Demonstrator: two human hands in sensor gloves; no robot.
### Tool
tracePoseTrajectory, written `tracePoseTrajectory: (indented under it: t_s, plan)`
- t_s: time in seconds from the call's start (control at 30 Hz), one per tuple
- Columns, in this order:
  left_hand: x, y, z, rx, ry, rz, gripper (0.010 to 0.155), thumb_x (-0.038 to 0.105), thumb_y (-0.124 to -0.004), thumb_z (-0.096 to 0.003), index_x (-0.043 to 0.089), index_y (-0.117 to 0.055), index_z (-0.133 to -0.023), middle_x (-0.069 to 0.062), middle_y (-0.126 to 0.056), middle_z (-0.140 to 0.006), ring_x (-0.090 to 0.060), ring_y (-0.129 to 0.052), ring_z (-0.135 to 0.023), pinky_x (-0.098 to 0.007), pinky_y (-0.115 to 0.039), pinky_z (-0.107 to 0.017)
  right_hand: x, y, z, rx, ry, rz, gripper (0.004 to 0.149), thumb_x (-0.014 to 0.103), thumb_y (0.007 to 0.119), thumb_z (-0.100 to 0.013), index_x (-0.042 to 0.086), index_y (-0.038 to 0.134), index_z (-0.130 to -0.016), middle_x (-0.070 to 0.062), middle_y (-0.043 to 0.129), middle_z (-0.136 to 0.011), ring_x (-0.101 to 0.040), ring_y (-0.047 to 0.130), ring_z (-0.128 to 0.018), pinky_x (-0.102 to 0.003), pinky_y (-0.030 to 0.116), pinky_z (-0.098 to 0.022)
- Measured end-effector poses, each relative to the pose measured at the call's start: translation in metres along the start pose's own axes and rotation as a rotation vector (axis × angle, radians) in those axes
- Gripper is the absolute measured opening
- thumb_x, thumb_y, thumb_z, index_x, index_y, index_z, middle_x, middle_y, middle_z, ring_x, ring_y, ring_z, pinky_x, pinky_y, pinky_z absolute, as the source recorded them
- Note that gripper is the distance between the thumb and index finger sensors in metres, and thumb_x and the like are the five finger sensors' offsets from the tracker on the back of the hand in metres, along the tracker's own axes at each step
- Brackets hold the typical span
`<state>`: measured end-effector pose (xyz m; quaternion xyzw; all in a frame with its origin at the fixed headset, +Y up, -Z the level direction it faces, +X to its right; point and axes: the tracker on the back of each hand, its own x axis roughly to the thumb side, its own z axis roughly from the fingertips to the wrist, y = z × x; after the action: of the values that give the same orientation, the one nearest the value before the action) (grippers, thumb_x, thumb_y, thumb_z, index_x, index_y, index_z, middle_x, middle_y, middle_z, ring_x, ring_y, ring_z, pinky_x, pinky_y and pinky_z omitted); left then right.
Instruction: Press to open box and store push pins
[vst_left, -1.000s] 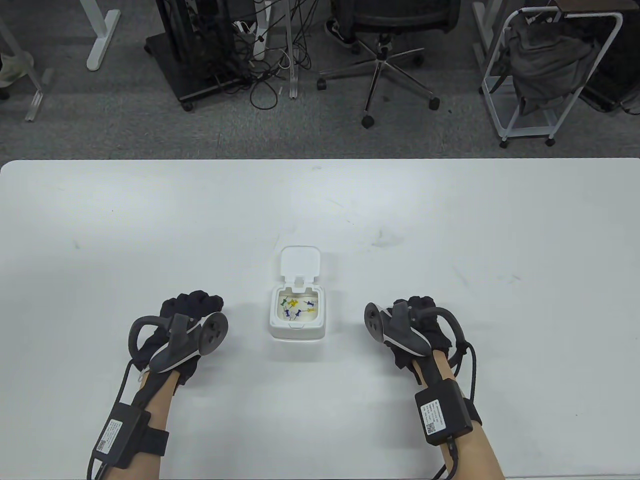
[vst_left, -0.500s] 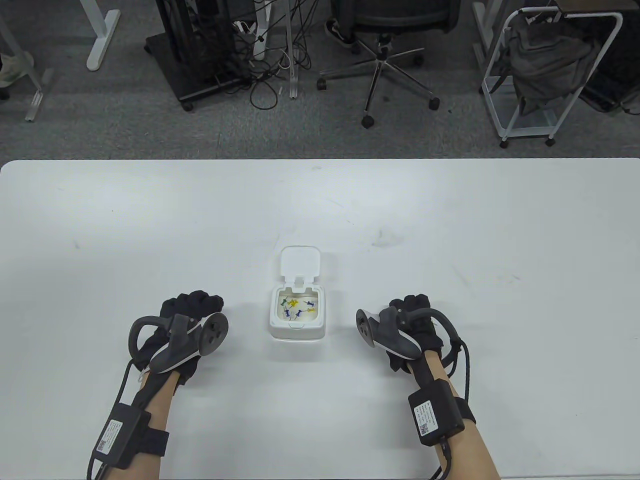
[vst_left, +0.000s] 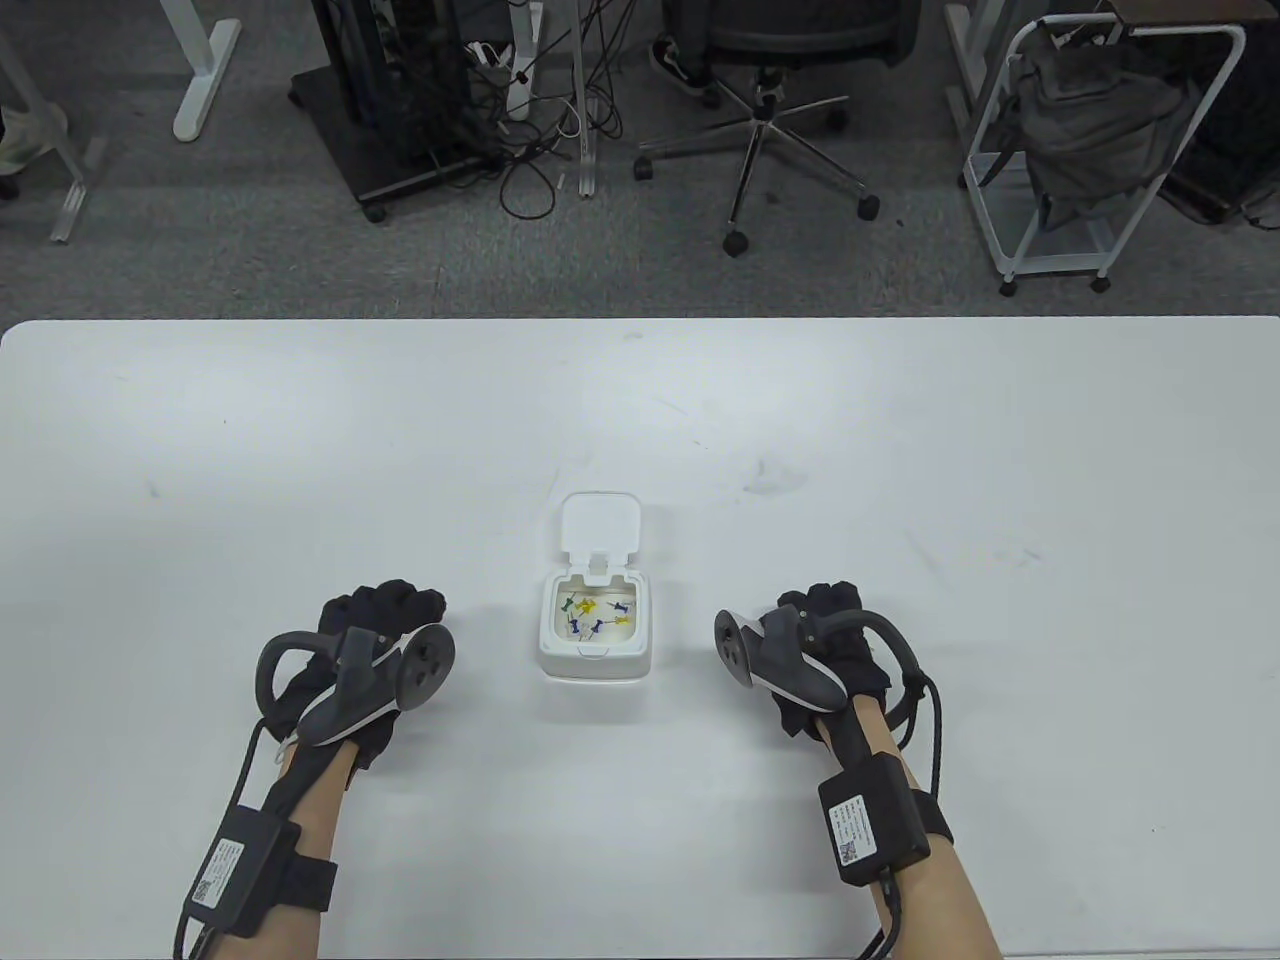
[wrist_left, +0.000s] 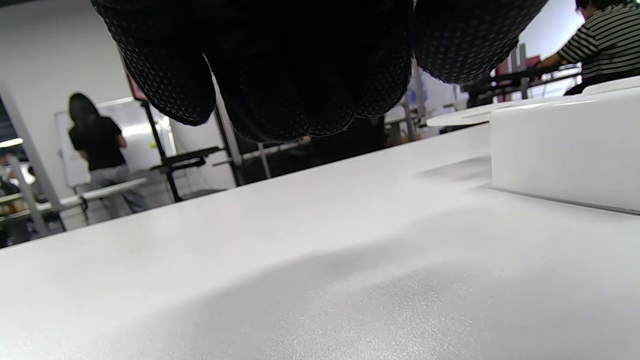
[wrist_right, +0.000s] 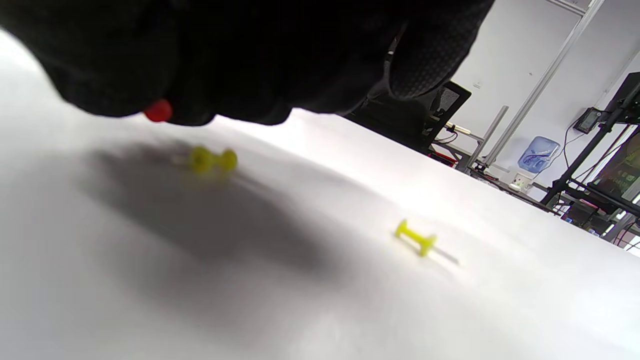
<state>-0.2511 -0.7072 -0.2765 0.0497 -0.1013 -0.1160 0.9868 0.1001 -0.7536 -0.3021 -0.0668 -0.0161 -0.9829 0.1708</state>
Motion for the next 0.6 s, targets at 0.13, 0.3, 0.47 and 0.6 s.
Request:
tracePoseTrajectory:
  t_s: [0.13,0.3,0.47,0.6]
  plan:
    - [0.0,0.0,0.0,0.001,-0.001,0.002,0.051,0.053,-0.068,-0.0508,0.034,-0.074,-0.098,0.006,-0.084,-0.101,-0.019,-0.094,-0.083,-0.049,-0.078,-0.074,-0.001,-0.017,-0.003,-0.016,-0.005,-0.019,0.039,0.053,0.08,-0.033,0.04,0.081,-0.07,0.011,0.091,-0.077,-0.022,0.09,-0.072,-0.057,0.067,-0.074]
    - [0.0,0.0,0.0,0.004,-0.001,-0.001,0.051,0.053,-0.068,-0.0508,0.034,-0.074,-0.098,0.006,-0.084,-0.101,-0.019,-0.094,-0.083,-0.049,-0.078,-0.074,0.003,-0.039,-0.009,-0.046,-0.011,-0.051,0.039,0.053,0.08,-0.033,0.04,0.08,-0.07,0.011,0.09,-0.077,-0.021,0.09,-0.072,-0.057,0.067,-0.074]
    - [-0.001,0.0,0.0,0.005,0.0,0.001,0.051,0.053,-0.068,-0.0507,0.034,-0.073,-0.098,0.006,-0.084,-0.101,-0.019,-0.094,-0.083,-0.049,-0.078,-0.074,0.018,-0.058,-0.017,-0.076,-0.039,-0.075,0.039,0.053,0.08,-0.033,0.04,0.08,-0.07,0.011,0.09,-0.078,-0.022,0.09,-0.072,-0.058,0.067,-0.074]
    - [-0.001,0.0,0.0,0.0,0.0,0.001,0.051,0.053,-0.068,-0.0508,0.034,-0.074,-0.098,0.006,-0.084,-0.101,-0.019,-0.094,-0.083,-0.049,-0.078,-0.074,0.036,-0.073,-0.025,-0.105,-0.069,-0.045,0.039,0.053,0.08,-0.033,0.041,0.08,-0.07,0.012,0.09,-0.078,-0.021,0.09,-0.072,-0.057,0.068,-0.074]
